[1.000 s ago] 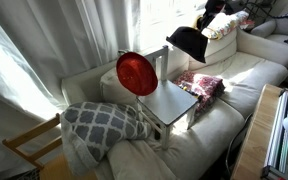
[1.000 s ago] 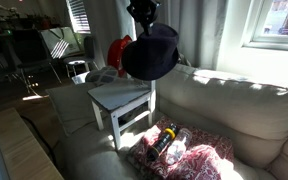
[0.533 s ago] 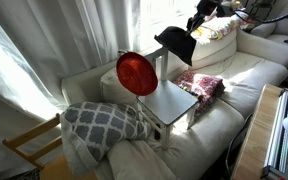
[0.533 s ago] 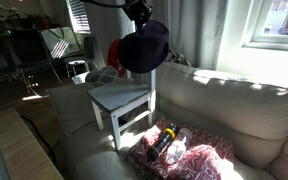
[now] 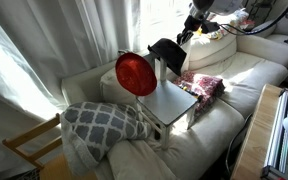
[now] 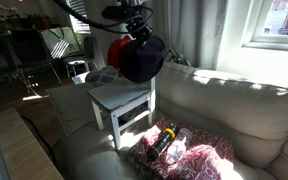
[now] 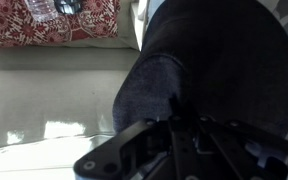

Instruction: Hang the black hat on the backrest of the wooden chair then put the orange hat on the seat

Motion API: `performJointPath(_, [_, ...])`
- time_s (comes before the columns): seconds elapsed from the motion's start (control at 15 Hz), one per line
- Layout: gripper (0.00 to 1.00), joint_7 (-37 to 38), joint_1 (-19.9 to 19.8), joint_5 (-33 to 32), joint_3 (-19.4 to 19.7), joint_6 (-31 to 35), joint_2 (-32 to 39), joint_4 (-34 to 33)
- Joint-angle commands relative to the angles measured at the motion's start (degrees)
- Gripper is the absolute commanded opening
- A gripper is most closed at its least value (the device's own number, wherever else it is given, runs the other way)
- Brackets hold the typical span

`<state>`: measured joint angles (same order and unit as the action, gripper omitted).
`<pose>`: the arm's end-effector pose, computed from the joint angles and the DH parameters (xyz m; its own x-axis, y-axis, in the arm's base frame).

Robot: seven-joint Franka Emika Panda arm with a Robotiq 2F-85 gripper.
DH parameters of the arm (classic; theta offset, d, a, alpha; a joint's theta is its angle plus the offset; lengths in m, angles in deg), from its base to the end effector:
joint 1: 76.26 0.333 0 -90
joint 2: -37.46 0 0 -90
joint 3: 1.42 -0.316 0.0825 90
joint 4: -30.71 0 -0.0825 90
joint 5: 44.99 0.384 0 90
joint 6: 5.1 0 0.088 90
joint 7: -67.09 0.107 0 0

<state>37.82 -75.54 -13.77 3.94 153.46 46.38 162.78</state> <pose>0.5442 -0.0662 0.3073 0.9341 -0.0724 0.3495 -0.0150 -0.9863 -0.1642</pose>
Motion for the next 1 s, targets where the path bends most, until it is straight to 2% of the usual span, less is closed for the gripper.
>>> performJointPath(0.0, [0.32,1.4,0.7,1.7,-1.1,2.4,5.6,-3.1])
performJointPath(0.13, [0.39,2.5,0.9,0.9,-1.2,2.7,6.9,-3.6])
performJointPath(0.4, [0.68,5.7,1.9,-1.6,0.3,2.9,7.5,-3.4])
performJointPath(0.47, [0.77,10.2,-1.3,-6.4,-2.7,3.7,6.4,-2.2])
performJointPath(0.67, [0.98,20.6,0.8,-18.1,0.4,2.8,3.3,0.4])
performJointPath(0.8, [1.00,27.7,2.1,-26.8,2.4,1.3,1.6,1.6])
performJointPath(0.93, [1.00,31.1,1.9,-31.1,1.8,-1.1,-0.9,3.0])
